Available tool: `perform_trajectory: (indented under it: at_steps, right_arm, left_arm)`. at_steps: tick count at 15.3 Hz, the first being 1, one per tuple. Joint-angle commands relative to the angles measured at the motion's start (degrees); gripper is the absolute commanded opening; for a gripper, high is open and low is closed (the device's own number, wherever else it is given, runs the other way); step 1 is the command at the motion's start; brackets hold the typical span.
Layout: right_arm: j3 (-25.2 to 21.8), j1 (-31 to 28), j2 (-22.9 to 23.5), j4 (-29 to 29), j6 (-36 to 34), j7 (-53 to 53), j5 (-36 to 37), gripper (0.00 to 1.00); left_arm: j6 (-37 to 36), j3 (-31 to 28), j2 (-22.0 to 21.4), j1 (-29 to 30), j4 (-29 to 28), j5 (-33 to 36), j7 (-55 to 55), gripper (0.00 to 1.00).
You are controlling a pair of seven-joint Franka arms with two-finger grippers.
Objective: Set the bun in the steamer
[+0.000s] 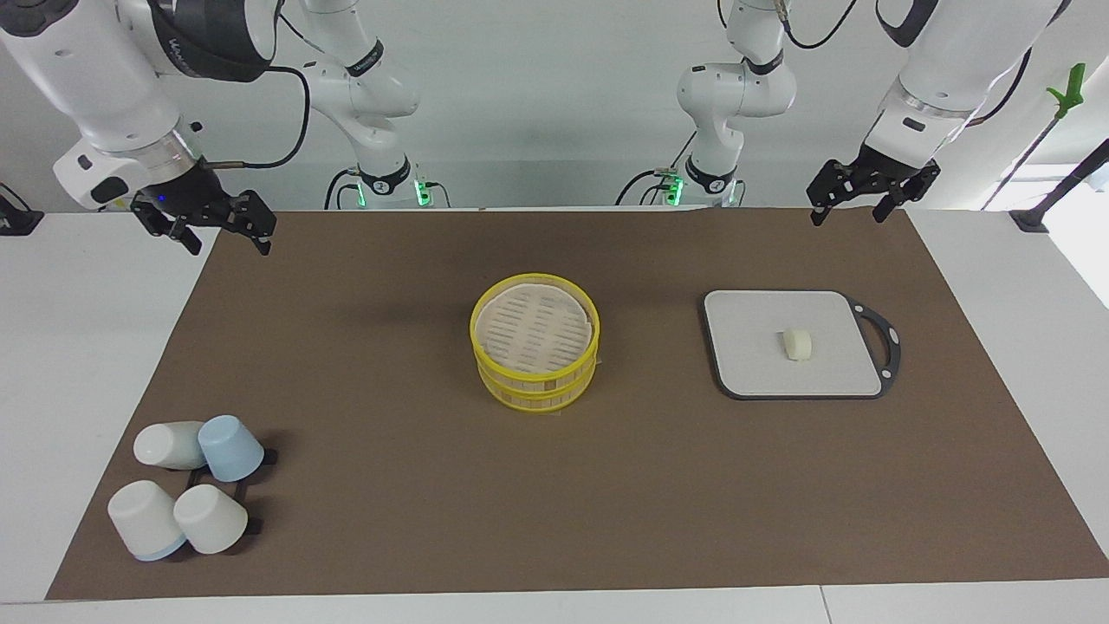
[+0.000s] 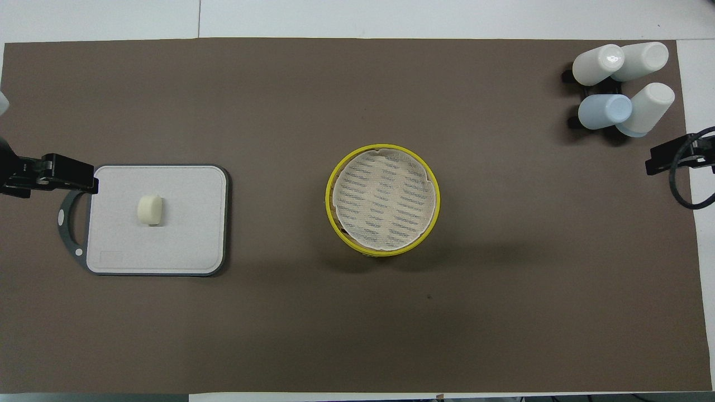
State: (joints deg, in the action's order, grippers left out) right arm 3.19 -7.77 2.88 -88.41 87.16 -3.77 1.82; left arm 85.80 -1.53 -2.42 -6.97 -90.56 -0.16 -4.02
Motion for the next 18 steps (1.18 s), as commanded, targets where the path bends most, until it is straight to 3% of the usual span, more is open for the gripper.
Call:
perform_trajectory:
  at_steps: [1,11,14,16,18]
  right_arm:
    - [0.15,0.03,-0.33,-0.54,0.03,1.13,-0.15,1.00]
    - [0.50,0.12,-0.51,-0.71,0.20,1.04,-0.50,1.00]
    - [1.11,2.82,-0.42,-1.06,4.50,3.84,-0.58,1.00]
    - [1.20,5.91,-0.25,-1.15,5.12,8.31,-0.58,1.00]
    - [1.20,10.65,0.28,-1.41,7.05,14.47,-1.02,1.00]
  left_arm:
    - [0.69,0.04,-1.45,0.12,-1.72,-0.63,-0.02,1.00]
    - [0.60,-0.14,-1.71,0.82,-1.90,-0.54,-0.55,1.00]
    - [0.77,-0.14,-1.80,0.91,-2.34,-0.54,0.15,1.00]
    - [2.96,-0.14,-3.46,2.48,-6.10,-0.45,1.11,1.00]
    - [10.58,-0.14,-7.76,4.33,-16.35,-0.45,6.63,1.00]
